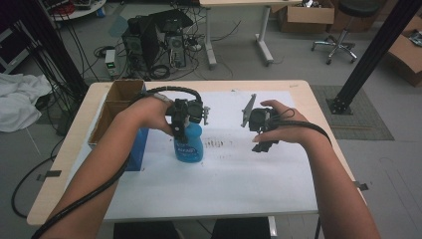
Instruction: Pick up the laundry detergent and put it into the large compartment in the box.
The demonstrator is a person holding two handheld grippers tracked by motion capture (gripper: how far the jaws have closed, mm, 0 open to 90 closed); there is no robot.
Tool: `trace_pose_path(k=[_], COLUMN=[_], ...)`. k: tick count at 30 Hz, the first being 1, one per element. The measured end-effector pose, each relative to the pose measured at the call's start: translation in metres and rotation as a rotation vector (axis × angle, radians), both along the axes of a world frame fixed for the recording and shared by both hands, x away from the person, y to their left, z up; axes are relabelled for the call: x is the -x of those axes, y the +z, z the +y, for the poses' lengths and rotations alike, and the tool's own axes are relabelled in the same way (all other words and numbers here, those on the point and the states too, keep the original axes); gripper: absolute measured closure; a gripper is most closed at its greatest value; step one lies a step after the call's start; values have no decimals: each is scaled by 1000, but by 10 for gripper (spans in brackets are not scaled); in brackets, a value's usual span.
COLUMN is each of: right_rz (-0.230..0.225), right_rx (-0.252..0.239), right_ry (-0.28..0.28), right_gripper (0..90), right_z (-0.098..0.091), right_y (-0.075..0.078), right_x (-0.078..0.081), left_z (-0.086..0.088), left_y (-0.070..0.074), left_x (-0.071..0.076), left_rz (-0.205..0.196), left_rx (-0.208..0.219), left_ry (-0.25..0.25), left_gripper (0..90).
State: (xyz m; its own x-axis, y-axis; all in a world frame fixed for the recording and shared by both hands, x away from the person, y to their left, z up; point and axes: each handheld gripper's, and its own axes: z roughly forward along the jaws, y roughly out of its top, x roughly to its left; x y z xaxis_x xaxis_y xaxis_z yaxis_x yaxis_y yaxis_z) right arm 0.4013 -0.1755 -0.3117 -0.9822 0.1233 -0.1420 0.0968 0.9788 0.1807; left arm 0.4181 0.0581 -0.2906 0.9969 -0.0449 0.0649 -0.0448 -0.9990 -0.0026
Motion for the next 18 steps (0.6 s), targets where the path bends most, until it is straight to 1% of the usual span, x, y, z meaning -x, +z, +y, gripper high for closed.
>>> trace_pose_path(k=[1,4,5,6,7,8,9,12,13,15,16,17,18], right_rz=[-2,-2,-2,-3,-2,-4,-5,-8,-6,-8,-9,-9,-7], right_rx=[-1,-3,-4,-3,-2,-2,-6,-5,-6,-8,-7,-7,-8], right_ry=[1,5,5,5,5,6,8,11,14,19,22,23,24], right_gripper=[161,161,161,161,161,160,161,161,161,161,160,160,161], right_z=[0,1,1,1,2,2,3,5,5,6,7,7,8], right_y=[0,1,1,1,2,2,2,4,4,5,5,5,5], right_x=[0,1,1,1,1,1,1,2,2,3,2,2,2], left_z=[2,5,5,7,7,8,8,8,8,7,7,6,6], left_y=[1,9,9,16,16,23,26,37,37,43,50,54,54], left_x=[0,-1,-1,0,0,1,1,3,3,6,7,8,8], left_rz=[6,17,17,20,20,23,27,28,28,21,16,15,15], left_rx=[11,17,17,23,23,29,25,26,26,27,27,21,21], left_ry=[15,58,58,82,82,123,156,236,236,280,331,348,348], left_gripper=[383,383,383,383,384,383,384,384,384,384,384,384,384])
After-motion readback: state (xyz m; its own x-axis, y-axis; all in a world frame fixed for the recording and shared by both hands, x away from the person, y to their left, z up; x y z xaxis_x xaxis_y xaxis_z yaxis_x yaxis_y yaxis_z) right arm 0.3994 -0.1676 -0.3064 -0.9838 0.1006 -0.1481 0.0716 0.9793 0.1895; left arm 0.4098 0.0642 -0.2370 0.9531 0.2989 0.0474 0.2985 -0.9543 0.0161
